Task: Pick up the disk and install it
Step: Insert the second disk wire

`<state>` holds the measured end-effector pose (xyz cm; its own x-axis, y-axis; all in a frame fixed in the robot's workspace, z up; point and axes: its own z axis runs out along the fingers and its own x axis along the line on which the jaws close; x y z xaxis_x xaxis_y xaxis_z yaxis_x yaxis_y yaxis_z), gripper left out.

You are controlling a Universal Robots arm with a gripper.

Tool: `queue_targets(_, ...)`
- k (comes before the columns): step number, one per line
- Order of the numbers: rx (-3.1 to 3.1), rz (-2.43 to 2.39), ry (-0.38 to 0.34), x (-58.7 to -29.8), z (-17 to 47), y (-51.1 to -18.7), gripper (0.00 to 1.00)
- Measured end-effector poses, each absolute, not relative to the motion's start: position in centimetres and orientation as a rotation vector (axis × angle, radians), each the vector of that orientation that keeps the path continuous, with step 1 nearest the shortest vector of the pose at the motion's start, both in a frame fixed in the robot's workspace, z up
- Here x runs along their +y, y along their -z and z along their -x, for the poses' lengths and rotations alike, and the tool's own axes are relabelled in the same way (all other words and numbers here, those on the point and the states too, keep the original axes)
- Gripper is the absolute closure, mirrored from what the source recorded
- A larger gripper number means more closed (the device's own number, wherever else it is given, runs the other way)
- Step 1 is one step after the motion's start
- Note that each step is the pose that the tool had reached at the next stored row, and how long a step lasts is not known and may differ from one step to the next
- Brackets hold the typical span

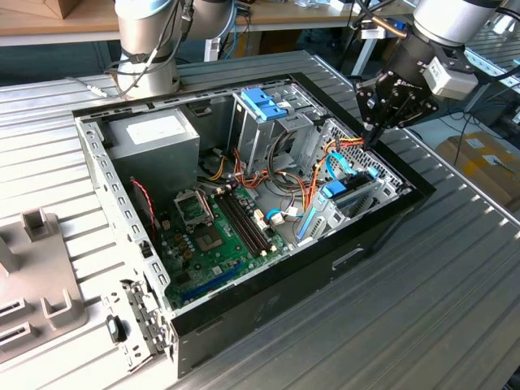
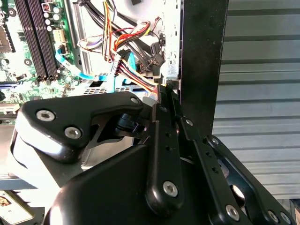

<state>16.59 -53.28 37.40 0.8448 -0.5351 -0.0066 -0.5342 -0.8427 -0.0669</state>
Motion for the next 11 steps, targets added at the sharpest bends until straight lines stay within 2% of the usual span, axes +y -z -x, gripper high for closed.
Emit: queue_targets(11,1.042,2.894,0.026,-53.29,-16.59,-37.41,0.84)
